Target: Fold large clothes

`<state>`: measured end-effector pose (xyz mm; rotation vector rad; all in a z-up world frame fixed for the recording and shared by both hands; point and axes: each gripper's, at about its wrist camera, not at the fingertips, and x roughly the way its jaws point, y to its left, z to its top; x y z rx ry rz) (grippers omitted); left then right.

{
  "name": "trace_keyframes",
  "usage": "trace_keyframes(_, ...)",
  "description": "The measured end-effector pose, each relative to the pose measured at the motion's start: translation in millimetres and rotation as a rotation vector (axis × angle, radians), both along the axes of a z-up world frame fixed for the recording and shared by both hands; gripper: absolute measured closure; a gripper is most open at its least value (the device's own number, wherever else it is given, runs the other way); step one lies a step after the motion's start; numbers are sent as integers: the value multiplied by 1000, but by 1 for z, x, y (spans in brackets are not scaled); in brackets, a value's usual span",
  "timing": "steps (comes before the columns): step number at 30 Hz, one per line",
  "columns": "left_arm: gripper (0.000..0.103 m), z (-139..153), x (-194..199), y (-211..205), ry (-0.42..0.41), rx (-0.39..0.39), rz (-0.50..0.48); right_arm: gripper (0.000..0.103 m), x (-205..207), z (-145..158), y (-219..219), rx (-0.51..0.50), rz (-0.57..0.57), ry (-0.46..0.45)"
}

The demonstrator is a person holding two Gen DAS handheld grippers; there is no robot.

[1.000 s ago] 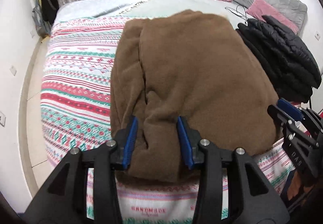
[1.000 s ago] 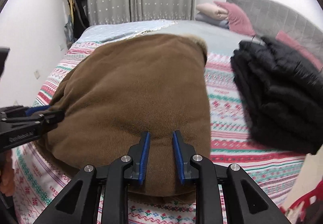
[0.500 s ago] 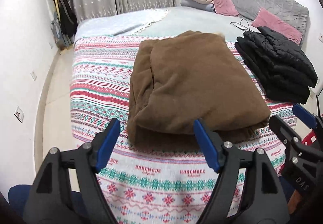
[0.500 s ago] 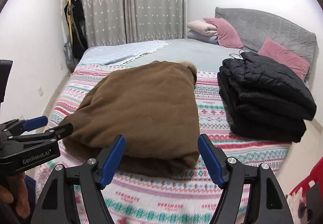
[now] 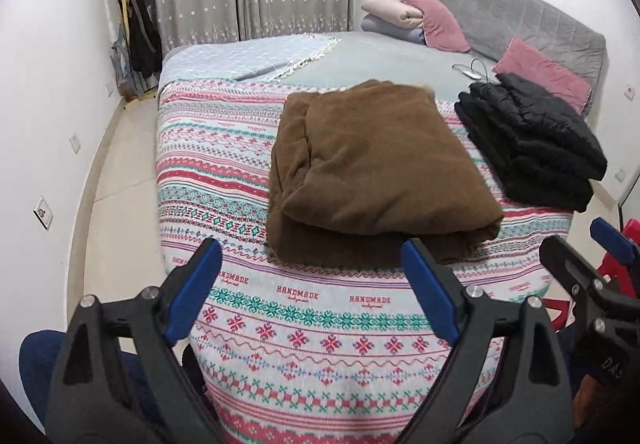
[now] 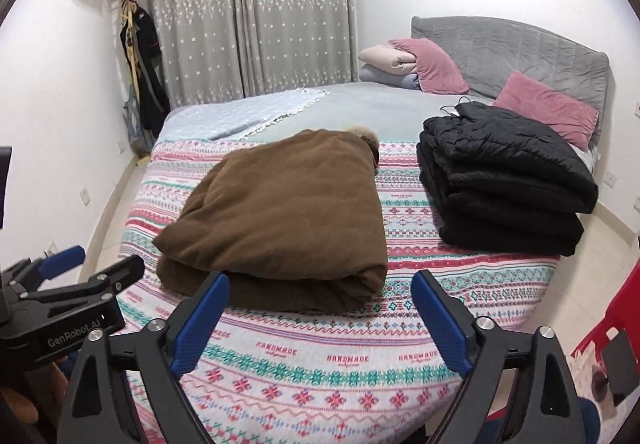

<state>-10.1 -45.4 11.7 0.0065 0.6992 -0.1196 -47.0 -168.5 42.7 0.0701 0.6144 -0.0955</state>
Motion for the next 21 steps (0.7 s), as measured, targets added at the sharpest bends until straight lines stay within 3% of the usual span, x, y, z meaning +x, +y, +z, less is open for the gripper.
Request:
trace_keyframes(8, 1, 19, -29, 4, -68, -16, -21, 0, -21, 13, 9, -16, -26, 8)
trace_keyframes(11, 1, 18, -29, 4, -78, 14, 4, 0, -22, 12, 10, -31, -53, 19)
trace_keyframes(21, 1, 0, -18, 3, -15, 43, 17, 0, -22, 5, 9, -38, -83, 34)
